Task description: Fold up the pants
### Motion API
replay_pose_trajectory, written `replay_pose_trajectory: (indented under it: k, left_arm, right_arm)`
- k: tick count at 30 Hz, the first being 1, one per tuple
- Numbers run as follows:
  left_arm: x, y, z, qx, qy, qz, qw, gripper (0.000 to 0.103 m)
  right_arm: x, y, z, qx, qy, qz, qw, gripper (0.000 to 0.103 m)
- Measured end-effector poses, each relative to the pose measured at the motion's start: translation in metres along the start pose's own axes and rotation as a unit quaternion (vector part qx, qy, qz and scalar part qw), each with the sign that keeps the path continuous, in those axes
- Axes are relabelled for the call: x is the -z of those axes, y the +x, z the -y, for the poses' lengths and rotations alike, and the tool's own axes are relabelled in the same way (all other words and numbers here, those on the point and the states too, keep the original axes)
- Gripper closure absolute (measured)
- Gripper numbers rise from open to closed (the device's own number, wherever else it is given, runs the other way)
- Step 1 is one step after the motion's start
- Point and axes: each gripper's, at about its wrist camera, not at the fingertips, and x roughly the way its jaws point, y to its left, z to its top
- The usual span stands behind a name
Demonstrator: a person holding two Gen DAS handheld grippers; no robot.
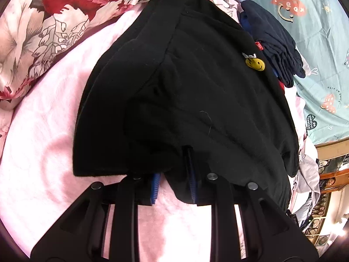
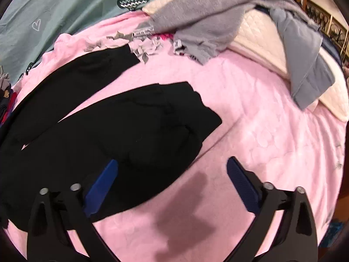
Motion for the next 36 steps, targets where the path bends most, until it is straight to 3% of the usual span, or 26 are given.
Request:
replay_pose_trajectory:
  k: [1, 5, 7, 8, 9, 10, 12, 21, 24, 27, 30, 32, 33, 34, 35, 36]
  left_arm:
    - [0.000, 0.000, -0.001, 0.001, -0.003, -0.001, 1.0000, 0.081]
    - [0.000, 0.000, -0.003, 0.017, -0.019, -0.003, 0.9997, 0.070]
    - [-0.001, 0.000, -0.003, 0.021, -0.023, 0.001, 0.9995, 0.071]
    - [-0.001, 0.000, -0.001, 0.015, -0.019, 0.007, 0.9997, 0.089]
    - [-0.002, 0.000, 0.001, -0.007, -0.004, 0.023, 0.9997, 0.095]
    - [-0.002, 0.000, 0.004, -0.011, 0.007, 0.032, 0.9994, 0.095]
    - [0.001, -0.003, 0.005, -0.019, 0.016, 0.037, 0.9990, 0.096]
    - [0.019, -0.090, 0.022, 0.000, 0.065, 0.110, 0.9918, 0.096]
    - [0.028, -0.112, 0.020, -0.012, 0.081, 0.128, 0.9883, 0.096]
    - [0.040, -0.109, 0.005, -0.031, 0.089, 0.104, 0.9901, 0.095]
    - [0.051, -0.086, -0.020, -0.061, 0.082, 0.050, 0.9935, 0.092]
    - [0.056, -0.075, -0.033, -0.083, 0.075, 0.030, 0.9933, 0.078]
    - [0.057, -0.074, -0.035, -0.095, 0.075, 0.030, 0.9922, 0.074]
    - [0.059, -0.077, -0.036, -0.111, 0.079, 0.041, 0.9898, 0.059]
    - [0.061, -0.082, -0.034, -0.130, 0.084, 0.061, 0.9861, 0.045]
    - [0.061, -0.090, -0.030, -0.144, 0.092, 0.086, 0.9815, 0.039]
  right_arm:
    - [-0.001, 0.007, 0.002, -0.010, 0.012, -0.006, 1.000, 0.042]
    - [-0.006, 0.011, 0.004, -0.009, 0.013, 0.002, 1.000, 0.044]
    - [-0.012, 0.017, 0.004, -0.016, 0.021, 0.004, 1.000, 0.044]
    - [-0.015, 0.019, 0.004, -0.024, 0.023, 0.007, 0.999, 0.054]
    - [-0.017, 0.020, 0.003, -0.024, 0.017, 0.009, 1.000, 0.080]
    - [-0.019, 0.021, 0.001, -0.020, 0.009, 0.010, 1.000, 0.090]
    - [-0.019, 0.019, 0.004, -0.040, 0.011, 0.007, 0.999, 0.095]
    - [-0.022, -0.056, 0.011, -0.070, -0.003, 0.095, 0.993, 0.095]
    - [-0.018, -0.078, 0.018, -0.083, -0.008, 0.107, 0.991, 0.095]
    - [-0.005, -0.077, 0.034, -0.092, -0.004, 0.080, 0.993, 0.095]
    - [0.021, -0.062, 0.049, -0.085, 0.000, 0.028, 0.996, 0.091]
    - [0.039, -0.049, 0.056, -0.068, 0.002, -0.015, 0.998, 0.072]
    - [0.044, -0.046, 0.060, -0.045, 0.009, -0.025, 0.999, 0.056]
    - [0.046, -0.051, 0.067, -0.002, 0.020, -0.008, 1.000, 0.048]
    - [0.045, -0.057, 0.071, 0.013, 0.024, 0.011, 1.000, 0.047]
    - [0.042, -0.066, 0.073, 0.028, 0.027, 0.037, 0.999, 0.045]
